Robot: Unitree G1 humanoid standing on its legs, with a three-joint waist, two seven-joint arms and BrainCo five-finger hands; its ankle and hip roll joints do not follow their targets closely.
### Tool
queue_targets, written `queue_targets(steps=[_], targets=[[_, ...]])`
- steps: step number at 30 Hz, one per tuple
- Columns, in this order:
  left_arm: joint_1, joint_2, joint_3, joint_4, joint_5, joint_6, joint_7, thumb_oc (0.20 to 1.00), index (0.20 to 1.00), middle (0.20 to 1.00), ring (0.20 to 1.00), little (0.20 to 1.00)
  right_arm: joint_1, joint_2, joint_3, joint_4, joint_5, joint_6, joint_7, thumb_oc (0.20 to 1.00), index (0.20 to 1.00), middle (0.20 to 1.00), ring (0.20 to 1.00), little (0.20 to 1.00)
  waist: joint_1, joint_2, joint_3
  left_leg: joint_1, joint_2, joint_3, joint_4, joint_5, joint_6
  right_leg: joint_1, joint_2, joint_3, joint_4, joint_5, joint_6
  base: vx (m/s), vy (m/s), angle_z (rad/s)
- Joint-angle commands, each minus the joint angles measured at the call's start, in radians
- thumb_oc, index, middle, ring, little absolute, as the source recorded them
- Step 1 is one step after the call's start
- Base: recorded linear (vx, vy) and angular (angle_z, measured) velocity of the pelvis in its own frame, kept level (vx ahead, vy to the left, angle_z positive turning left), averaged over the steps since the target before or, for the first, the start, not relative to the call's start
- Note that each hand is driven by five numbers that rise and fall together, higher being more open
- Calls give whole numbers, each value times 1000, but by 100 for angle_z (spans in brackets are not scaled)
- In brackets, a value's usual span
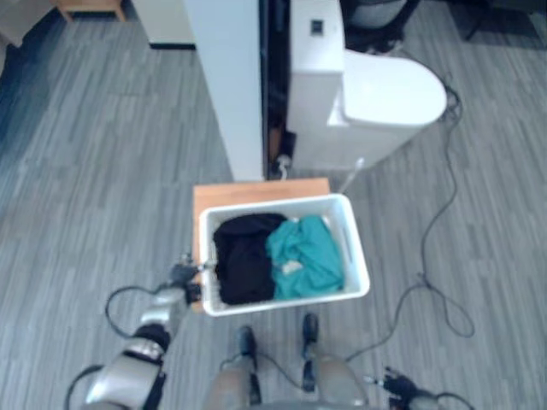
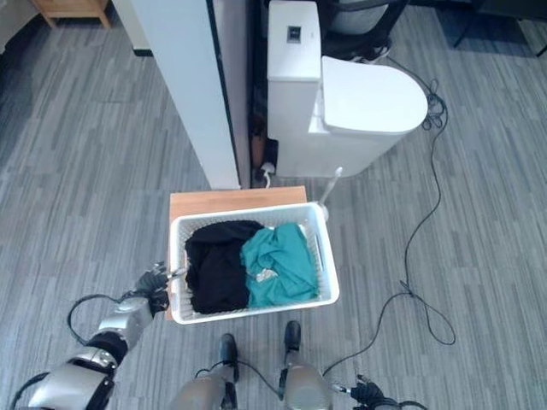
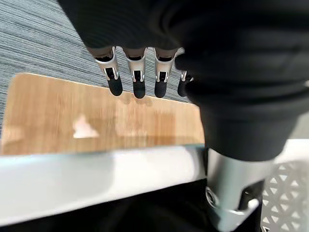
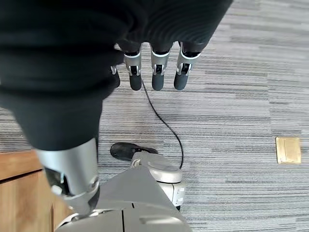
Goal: Grab the laundry basket,head to the washer,open it,put in the laundry and shut it.
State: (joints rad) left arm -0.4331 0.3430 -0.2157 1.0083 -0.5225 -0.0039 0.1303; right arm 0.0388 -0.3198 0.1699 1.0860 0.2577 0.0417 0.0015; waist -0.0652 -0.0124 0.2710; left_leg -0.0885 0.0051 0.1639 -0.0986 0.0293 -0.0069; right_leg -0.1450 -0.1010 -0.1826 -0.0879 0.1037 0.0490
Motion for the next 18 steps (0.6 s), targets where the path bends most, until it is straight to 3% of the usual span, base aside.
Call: queue_targets(steps=[1, 18], targets=[[-108, -39, -20, 108, 30, -9, 17, 1000, 1000, 1000, 1000, 1000, -16, -57, 7, 10, 28, -6, -8, 1000, 1000, 1000, 1000, 1000, -8, 41, -6, -57, 49, 19, 46, 12, -25, -15, -14, -4, 94, -93, 40, -6, -4, -9], [-229, -44, -67, 270, 141, -2, 0, 1000, 1000, 1000, 1000, 1000, -55, -68, 31, 49, 41, -26, -8, 1000, 1000, 1000, 1000, 1000, -28, 13, 24, -64, 61, 42, 78, 6, -28, -29, -13, 19, 100, -83, 37, -5, -8, -5]])
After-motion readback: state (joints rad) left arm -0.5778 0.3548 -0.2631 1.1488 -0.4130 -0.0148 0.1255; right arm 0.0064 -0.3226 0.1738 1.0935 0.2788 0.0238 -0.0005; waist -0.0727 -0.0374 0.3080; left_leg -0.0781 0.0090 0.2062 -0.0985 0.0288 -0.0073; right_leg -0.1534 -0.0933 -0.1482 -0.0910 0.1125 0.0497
